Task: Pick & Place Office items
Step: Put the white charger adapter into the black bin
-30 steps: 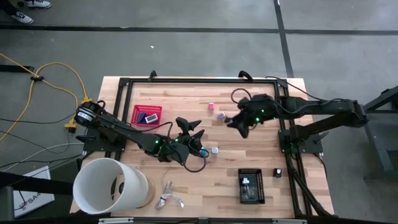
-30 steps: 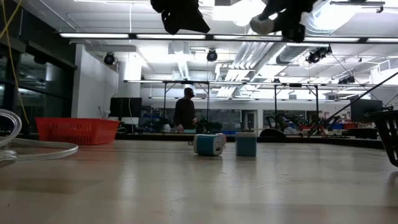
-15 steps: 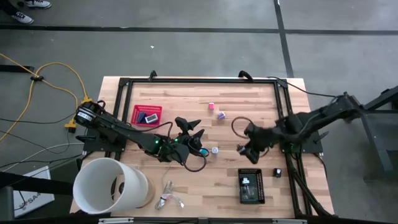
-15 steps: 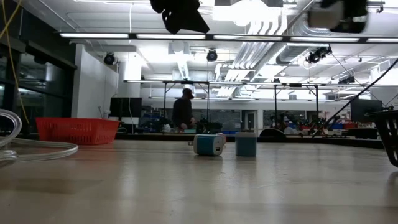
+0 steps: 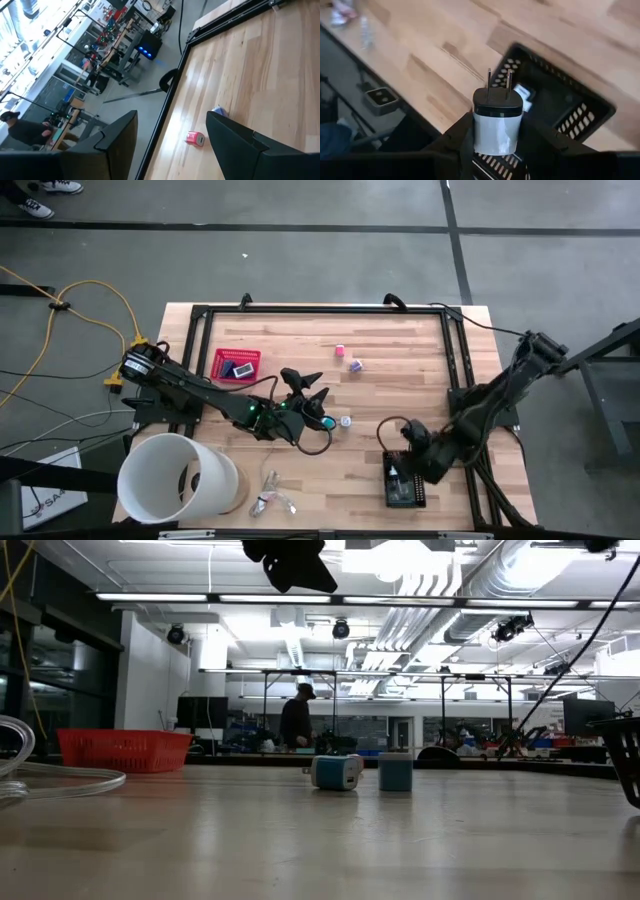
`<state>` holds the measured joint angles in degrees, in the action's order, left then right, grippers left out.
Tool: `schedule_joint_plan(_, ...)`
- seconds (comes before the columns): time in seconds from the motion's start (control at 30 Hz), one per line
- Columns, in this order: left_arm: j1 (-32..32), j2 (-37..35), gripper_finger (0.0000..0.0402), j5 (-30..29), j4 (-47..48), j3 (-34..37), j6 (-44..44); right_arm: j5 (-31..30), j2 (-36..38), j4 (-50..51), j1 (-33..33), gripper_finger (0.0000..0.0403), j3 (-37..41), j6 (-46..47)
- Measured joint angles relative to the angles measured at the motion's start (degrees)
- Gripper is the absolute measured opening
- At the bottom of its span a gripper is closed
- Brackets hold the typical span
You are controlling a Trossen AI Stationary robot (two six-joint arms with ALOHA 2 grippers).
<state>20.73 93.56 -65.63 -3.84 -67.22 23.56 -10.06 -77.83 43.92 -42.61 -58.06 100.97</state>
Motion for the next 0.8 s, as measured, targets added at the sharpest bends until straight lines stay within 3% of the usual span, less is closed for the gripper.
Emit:
schedule_joint_plan(0.47,0.0,0.0,0.0227,0.0,0.4,0.0,-2.6,0.5,-10.7,-0.9,-6.4,0.0125,0.0,23.7)
schedule_joint_plan(0.8,0.1,0.0,0.0227,0.5,0.6,0.0,-2.6,2.4,-12.4,2.1,-6.8,0.0125,0.0,26.8)
